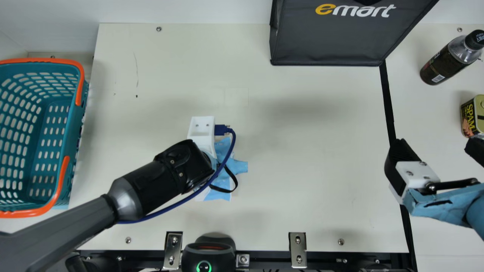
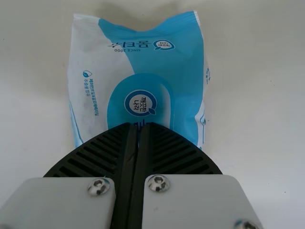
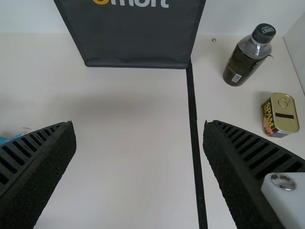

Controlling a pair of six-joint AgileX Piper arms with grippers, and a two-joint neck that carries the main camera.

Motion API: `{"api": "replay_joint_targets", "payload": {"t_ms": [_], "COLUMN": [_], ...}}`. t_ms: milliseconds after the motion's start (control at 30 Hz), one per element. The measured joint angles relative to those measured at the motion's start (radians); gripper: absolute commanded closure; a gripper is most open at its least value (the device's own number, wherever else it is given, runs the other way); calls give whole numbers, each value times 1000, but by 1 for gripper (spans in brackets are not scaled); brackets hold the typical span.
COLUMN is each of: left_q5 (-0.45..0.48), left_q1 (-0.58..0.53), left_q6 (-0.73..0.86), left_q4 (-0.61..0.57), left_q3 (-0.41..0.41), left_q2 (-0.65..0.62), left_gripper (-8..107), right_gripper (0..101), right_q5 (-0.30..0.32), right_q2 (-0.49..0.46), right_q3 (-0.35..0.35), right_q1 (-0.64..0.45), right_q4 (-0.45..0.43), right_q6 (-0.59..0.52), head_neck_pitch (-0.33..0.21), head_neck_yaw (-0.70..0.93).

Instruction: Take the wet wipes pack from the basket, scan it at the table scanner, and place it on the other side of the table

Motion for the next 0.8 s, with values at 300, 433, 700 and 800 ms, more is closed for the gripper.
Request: {"api": "replay_joint_targets", "payload": {"t_ms": [300,433,700,800], "left_q5": [48,71,93,97], "left_q1": [-8,-13,-14,-14], "left_q6": [0,4,11,13], "left_q4": [27,27,20,20], "left_q3": [-37,-56,-74,-77], "left_q2": [-50,-68,-79,-81], "left_gripper": [107,107,80,70], "right_gripper": [6,6,6,6], "right_q5": [0,0,-1,-1], "right_q2": [0,0,0,0], "right_q3": [0,0,0,0], "right_q1": [0,0,0,0], "right_q4": [0,0,0,0], "right_q6": [0,0,0,0], "head_neck_pitch": [0,0,2,0], "head_neck_yaw": [0,0,0,0]}}
